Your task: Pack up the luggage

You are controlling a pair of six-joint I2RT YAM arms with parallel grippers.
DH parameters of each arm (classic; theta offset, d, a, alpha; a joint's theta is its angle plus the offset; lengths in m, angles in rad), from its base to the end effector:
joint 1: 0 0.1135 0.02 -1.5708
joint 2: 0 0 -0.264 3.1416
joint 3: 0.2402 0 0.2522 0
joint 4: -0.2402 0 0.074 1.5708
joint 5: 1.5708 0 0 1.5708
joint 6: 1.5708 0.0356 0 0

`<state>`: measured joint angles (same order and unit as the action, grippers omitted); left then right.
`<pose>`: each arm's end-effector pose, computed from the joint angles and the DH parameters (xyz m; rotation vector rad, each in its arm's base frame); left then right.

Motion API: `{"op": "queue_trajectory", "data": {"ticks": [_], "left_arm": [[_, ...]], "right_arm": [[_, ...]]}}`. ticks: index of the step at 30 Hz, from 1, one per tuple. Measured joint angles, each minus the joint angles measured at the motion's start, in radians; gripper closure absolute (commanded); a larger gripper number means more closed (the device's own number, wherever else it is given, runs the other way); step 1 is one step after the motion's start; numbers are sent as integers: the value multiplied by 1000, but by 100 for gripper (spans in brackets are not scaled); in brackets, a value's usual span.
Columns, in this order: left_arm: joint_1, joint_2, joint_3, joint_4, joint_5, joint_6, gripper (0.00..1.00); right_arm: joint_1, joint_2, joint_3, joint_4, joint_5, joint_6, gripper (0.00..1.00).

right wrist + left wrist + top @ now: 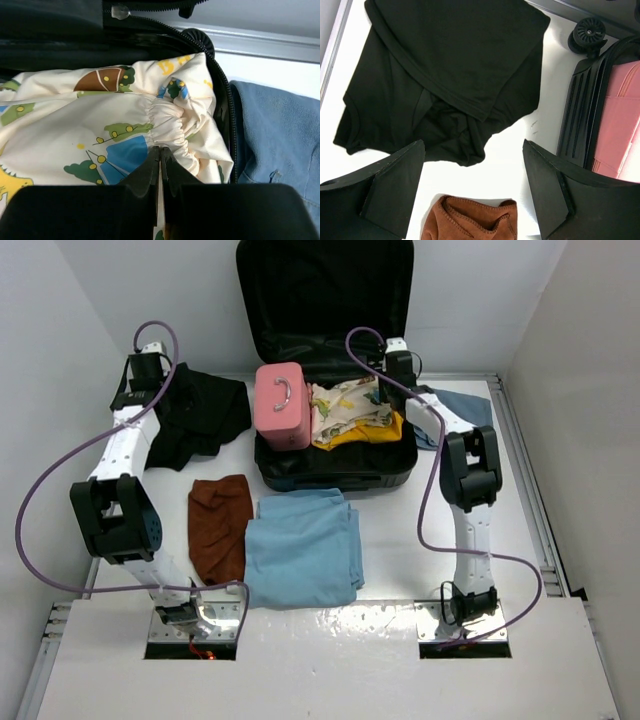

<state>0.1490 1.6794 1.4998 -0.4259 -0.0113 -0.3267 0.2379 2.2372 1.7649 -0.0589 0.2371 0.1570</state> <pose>0.3861 0.0584 0.3288 -0.5193 2.1148 -0.0890 0.5095 0.1150 0.2080 0.0576 2.0849 -0.0094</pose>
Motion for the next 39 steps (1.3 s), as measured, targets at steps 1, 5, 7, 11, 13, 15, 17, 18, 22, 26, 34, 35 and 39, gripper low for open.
{"op": "queue_trajectory", "data": {"ticks": [1,5,7,11,13,15,17,18,22,26,34,35,39], "left_arm": [[0,4,3,0,-1,0,16],[0,15,8,-1,-6,0,16],[0,22,11,-2,-8,1,16],[0,32,13,-5,-10,6,16],[0,38,14,-6,-11,8,16],[0,42,14,-6,-10,8,15],[0,42,14,-7,-7,9,15],[0,42,15,-7,-6,9,15],[-7,42,16,-7,11,11,14],[-16,42,16,-7,32,12,14],[-19,42,15,2,47,11,14],[-19,42,15,3,46,11,14],[-20,42,16,3,38,11,13]], "right_arm": [[0,14,22,-16,4,0,96],[0,68,119,-100,14,16,98],[0,100,163,-137,8,30,98],[-2,146,194,-184,-21,59,98],[-3,150,194,-199,-34,67,96],[-7,143,187,-202,-45,73,84],[-8,116,147,-193,-76,76,72],[-13,87,113,-189,-98,81,60],[-37,-48,39,-230,-217,131,45],[-87,-227,12,-221,-269,180,42],[-177,-390,-8,-142,-79,137,36],[-185,-364,-6,-151,-73,135,33],[-218,-188,13,-224,-84,151,29]]}}
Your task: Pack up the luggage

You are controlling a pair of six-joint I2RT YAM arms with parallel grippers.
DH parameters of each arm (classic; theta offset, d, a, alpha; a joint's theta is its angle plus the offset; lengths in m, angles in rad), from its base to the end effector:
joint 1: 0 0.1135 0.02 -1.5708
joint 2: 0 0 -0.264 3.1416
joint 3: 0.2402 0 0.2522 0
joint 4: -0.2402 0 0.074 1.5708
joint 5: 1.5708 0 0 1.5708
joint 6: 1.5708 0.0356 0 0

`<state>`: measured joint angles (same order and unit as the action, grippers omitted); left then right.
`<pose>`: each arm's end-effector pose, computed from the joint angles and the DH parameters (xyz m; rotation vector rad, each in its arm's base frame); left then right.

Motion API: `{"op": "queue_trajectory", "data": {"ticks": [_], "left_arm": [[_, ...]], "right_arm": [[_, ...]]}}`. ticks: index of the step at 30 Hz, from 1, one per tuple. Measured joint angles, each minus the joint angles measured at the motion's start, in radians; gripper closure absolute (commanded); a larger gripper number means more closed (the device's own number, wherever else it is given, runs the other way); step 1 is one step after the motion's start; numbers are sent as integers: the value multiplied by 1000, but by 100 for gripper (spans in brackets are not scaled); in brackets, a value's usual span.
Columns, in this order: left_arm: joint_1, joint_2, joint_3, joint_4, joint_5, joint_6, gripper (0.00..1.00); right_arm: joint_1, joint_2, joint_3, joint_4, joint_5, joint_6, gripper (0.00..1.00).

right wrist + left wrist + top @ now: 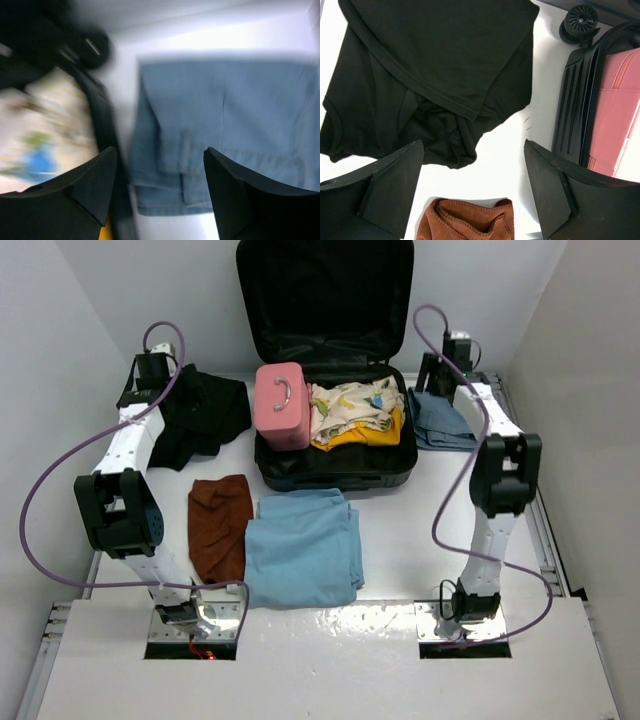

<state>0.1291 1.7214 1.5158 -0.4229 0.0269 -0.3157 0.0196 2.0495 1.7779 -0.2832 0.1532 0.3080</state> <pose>0.3971 0.0506 0.3188 -0.4710 2.1513 -0.1340 0.4865 0.0041 0.2824 0.3937 2.0816 0.0319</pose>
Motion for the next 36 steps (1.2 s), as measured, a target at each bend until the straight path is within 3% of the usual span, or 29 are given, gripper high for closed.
{"op": "queue_trajectory", "data": {"ticks": [4,8,14,22,28,36], "left_arm": [[0,0,5,-3,-11,0,13],[0,0,15,-5,-23,0,13],[0,0,17,-7,-32,0,13],[1,12,23,-8,-33,0,13],[1,44,40,-11,-24,0,13],[1,50,41,-13,-5,0,13]], "right_arm": [[-15,149,0,-77,-8,7,36],[-18,206,12,-116,-8,0,50],[-34,319,173,-194,12,6,52],[-129,357,186,-256,42,-55,52],[-189,336,147,-222,20,-159,31],[-192,212,19,-197,-178,-204,10]]}}
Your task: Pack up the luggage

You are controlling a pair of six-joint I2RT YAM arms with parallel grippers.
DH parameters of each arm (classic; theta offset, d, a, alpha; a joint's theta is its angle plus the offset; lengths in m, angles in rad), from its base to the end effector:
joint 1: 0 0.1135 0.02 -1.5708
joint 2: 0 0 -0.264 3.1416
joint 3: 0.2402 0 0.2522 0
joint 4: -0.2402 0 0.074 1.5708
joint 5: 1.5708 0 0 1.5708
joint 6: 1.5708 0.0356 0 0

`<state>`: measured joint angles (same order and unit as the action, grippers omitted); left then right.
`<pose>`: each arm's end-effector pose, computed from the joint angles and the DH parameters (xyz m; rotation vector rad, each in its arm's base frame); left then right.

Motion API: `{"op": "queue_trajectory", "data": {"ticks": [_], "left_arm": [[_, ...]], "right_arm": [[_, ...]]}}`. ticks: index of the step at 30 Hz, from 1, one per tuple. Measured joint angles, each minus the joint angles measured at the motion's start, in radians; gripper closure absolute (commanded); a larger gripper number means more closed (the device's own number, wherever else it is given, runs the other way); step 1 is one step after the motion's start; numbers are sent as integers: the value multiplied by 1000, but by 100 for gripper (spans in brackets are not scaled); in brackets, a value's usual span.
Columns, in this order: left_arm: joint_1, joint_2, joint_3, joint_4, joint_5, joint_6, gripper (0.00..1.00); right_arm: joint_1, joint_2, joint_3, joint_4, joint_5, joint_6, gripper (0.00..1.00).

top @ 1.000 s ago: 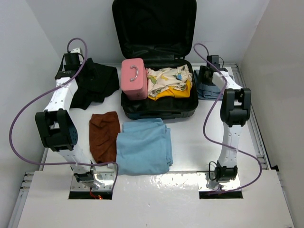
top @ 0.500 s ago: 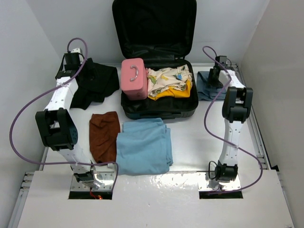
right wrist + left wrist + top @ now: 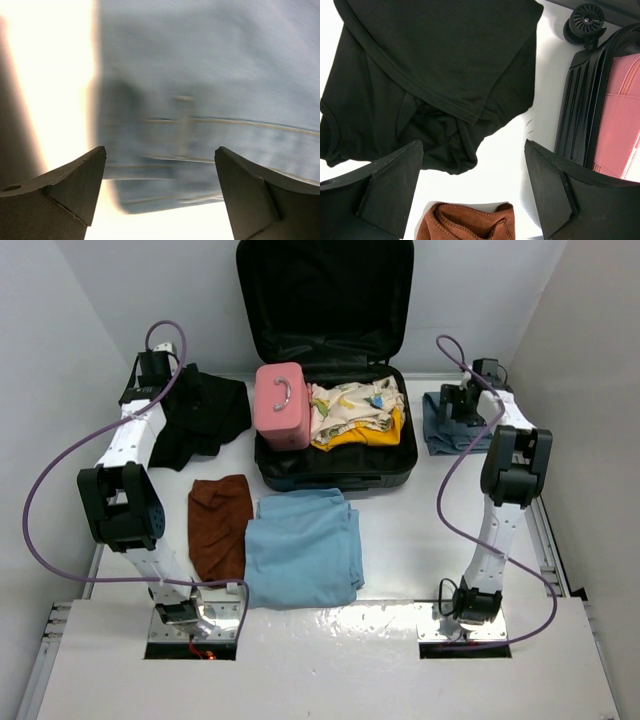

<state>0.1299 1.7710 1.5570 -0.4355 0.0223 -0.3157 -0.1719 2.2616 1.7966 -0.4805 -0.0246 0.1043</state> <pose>0.4085 0.0526 0.3126 -0.4792 2.1708 -0.1270 0.4910 -0.0844 0.1719 0.3364 2.4933 0.0034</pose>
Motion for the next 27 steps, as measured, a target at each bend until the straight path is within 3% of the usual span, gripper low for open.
{"op": "queue_trajectory", "data": {"ticks": [5,10,19,27], "left_arm": [[0,0,0,-1,5,0,13],[0,0,0,-2,4,0,13],[0,0,0,-6,-12,19,13],[0,11,19,-16,-14,20,13]], "right_arm": [[94,-32,10,1,-24,4,7],[181,5,68,-26,110,-19,3],[203,53,28,31,339,-49,0],[190,119,107,-35,308,-51,0]]}}
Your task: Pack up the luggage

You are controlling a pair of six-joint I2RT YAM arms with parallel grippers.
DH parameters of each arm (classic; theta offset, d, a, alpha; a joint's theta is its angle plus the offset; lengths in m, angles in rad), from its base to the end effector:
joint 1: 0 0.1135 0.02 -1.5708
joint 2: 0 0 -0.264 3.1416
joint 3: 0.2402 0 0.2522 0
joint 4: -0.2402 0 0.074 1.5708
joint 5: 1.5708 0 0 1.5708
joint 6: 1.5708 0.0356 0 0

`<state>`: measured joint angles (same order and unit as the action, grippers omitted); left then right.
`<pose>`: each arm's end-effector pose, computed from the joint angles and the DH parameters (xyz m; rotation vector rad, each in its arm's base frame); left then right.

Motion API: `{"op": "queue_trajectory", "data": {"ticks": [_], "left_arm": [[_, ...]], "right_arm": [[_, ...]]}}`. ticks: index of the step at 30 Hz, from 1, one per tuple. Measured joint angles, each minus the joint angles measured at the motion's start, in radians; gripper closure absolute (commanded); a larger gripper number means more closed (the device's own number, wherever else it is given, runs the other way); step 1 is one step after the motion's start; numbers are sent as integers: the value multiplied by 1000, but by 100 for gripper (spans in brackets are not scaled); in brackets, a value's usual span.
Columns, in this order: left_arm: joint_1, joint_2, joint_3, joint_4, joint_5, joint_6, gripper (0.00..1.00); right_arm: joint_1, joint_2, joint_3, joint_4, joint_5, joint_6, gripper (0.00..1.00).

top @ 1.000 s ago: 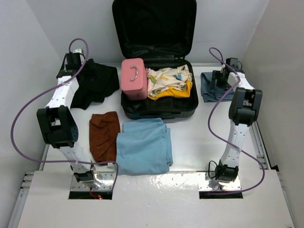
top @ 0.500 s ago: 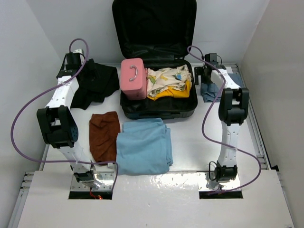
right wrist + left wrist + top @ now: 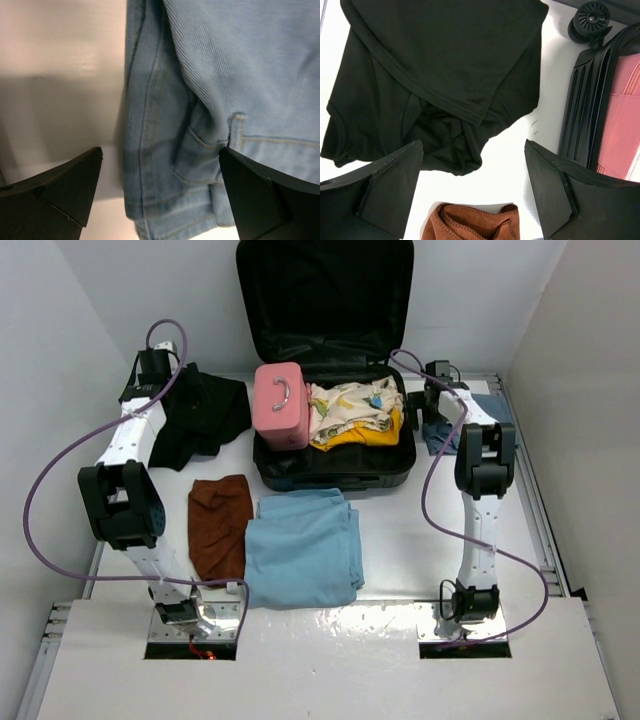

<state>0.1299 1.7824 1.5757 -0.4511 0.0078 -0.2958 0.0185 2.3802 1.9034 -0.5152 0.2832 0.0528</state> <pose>0.4108 0.0534 0.3131 -0.4670 2.1810 -0.0994 0.5156 -0.0004 0.1460 0.1511 2.5326 -0.3342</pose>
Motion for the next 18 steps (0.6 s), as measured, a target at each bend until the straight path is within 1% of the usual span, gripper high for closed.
{"op": "queue_trajectory", "data": {"ticks": [2,5,6,9,10,12,13,14,16,17,18], "left_arm": [[3,10,13,-8,1,0,13],[6,16,21,-13,5,1,13],[7,17,21,-16,7,1,13],[10,17,21,-23,8,0,13],[11,18,21,-24,11,0,13],[13,19,24,-29,15,-1,13],[14,20,27,-31,16,-1,13],[14,20,29,-32,19,-2,13],[14,20,34,-32,23,-2,13],[14,20,35,-32,24,-2,13],[14,20,35,-32,26,-4,13]], "right_arm": [[-15,26,41,-26,-31,1,0],[-41,32,50,-42,-68,0,8],[-50,32,51,-46,-82,0,17],[-70,32,51,-57,-112,-3,32],[-74,32,51,-63,-112,-6,42],[-78,32,50,-71,-112,-21,51],[-81,32,50,-72,-112,-27,62],[-83,32,49,-72,-112,-34,69],[-85,32,46,-72,-111,-52,88],[-84,29,40,-68,-108,-60,100],[-84,23,31,-63,-105,-67,100]]}}
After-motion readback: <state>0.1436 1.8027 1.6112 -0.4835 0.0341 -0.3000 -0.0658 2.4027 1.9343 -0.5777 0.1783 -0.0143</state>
